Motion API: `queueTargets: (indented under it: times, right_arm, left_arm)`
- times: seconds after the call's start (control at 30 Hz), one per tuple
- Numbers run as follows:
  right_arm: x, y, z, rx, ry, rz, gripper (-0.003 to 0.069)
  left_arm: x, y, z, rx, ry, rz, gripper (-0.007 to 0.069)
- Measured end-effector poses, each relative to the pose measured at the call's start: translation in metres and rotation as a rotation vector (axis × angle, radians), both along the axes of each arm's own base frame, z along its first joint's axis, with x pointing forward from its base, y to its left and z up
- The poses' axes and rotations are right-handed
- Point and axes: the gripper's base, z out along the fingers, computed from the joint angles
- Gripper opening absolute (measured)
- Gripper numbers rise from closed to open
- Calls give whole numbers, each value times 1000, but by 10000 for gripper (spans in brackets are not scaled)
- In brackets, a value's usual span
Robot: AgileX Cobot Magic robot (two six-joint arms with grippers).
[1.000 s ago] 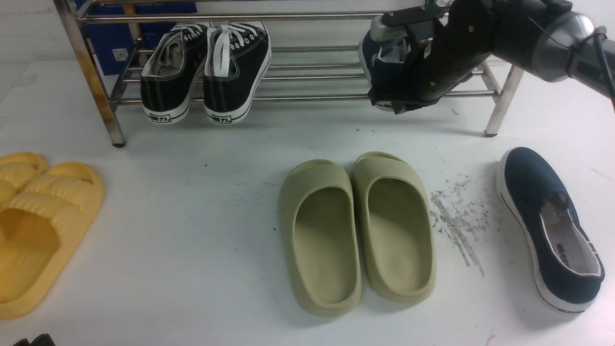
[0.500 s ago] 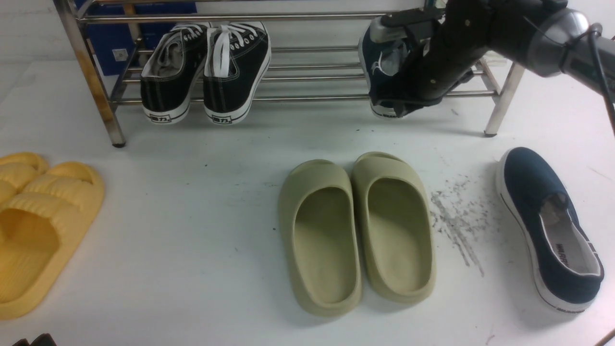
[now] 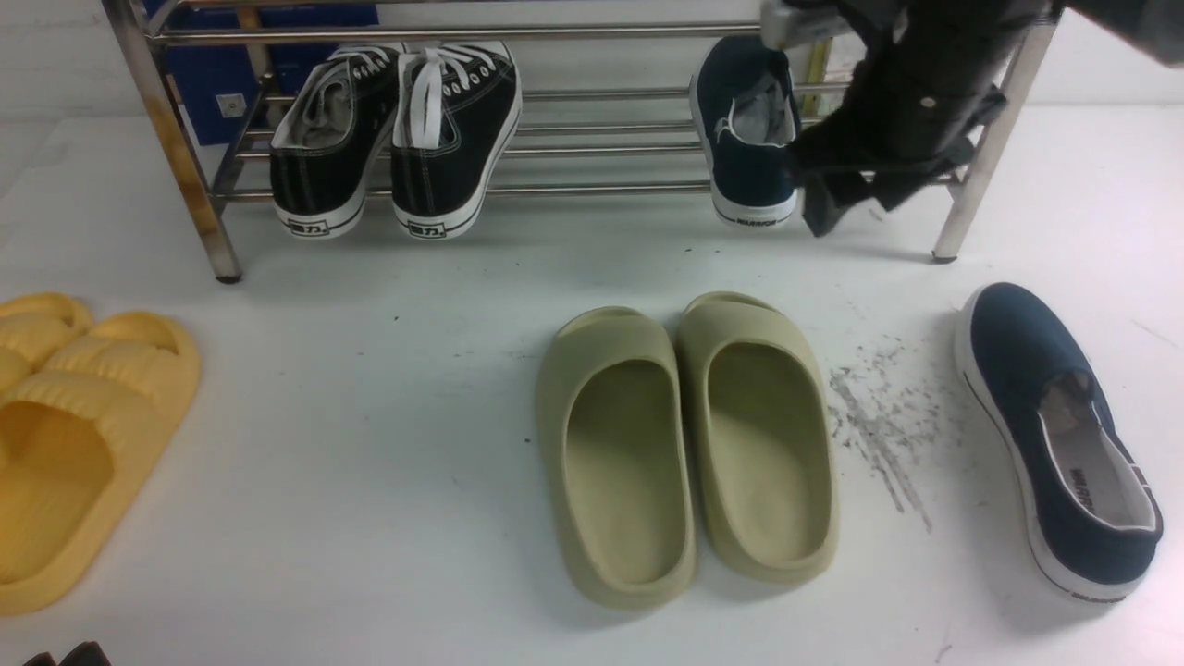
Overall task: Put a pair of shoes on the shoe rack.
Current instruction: Use the right arm to grab the shoe closest to it
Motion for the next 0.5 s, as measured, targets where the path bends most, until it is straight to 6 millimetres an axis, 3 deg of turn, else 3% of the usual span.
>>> queueTargets:
  times: [0.13,0.27,0.43,0.5]
  right_arm:
    - [-52,-24,6,-66,36,-22,480]
    - [-105,-50,-4,-123,69,-97,455]
    - [-128,-63,-32,-168,92,-159,449]
    - [-133,-65,-57,-185,126,-163,449]
  left_arm:
    - [0,0,0,0,0,0,217]
    - [0,0,0,0,0,0,217]
    - [0,0,0,0,0,0,218]
    - [0,0,0,0,0,0,220]
